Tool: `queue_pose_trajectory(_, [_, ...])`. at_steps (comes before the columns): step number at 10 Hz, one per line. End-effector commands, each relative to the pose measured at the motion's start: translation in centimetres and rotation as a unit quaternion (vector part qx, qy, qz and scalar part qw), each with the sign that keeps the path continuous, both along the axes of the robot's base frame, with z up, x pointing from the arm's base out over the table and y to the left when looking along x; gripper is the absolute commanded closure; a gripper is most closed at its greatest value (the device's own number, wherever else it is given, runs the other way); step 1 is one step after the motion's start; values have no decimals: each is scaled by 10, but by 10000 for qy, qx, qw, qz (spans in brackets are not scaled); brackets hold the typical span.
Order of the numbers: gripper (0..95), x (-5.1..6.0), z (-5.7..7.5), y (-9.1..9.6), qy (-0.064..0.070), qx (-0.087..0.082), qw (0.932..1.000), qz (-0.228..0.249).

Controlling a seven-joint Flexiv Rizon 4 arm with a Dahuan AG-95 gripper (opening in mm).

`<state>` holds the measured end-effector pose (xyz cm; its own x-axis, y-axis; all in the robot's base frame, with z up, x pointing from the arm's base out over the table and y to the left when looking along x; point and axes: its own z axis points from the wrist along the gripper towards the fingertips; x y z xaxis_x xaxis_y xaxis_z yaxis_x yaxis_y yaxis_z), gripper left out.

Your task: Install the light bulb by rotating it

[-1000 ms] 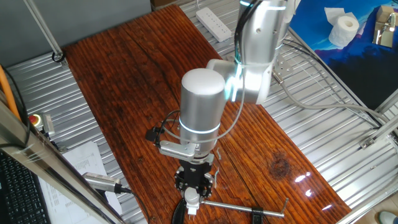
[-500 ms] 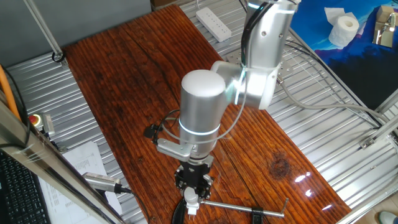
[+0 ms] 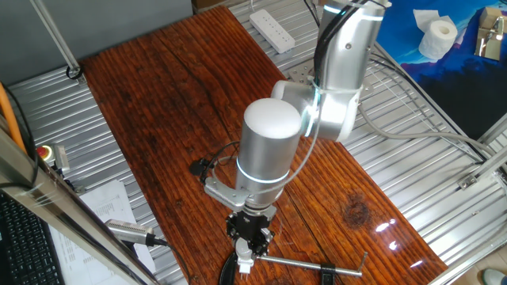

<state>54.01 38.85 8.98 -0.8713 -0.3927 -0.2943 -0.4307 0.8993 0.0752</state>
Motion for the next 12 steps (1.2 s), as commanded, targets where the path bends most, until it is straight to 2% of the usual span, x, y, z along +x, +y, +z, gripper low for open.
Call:
queue_pose_trajectory(1, [760,-1,0,-1,193,126,9974,-685])
queue_pose_trajectory(4, [760,-1,0,-1,289,101,9941,-1045])
queue_pose_trajectory(7, [760,-1,0,-2,327,9,9889,-1453])
queue_pose_trajectory(10, [760,-1,1,-3,373,91,9838,-1750])
queue_pose_trajectory(11, [570,-1,1,-3,378,86,9833,-1779])
queue_pose_trajectory(12, [570,-1,1,-3,384,75,9833,-1779])
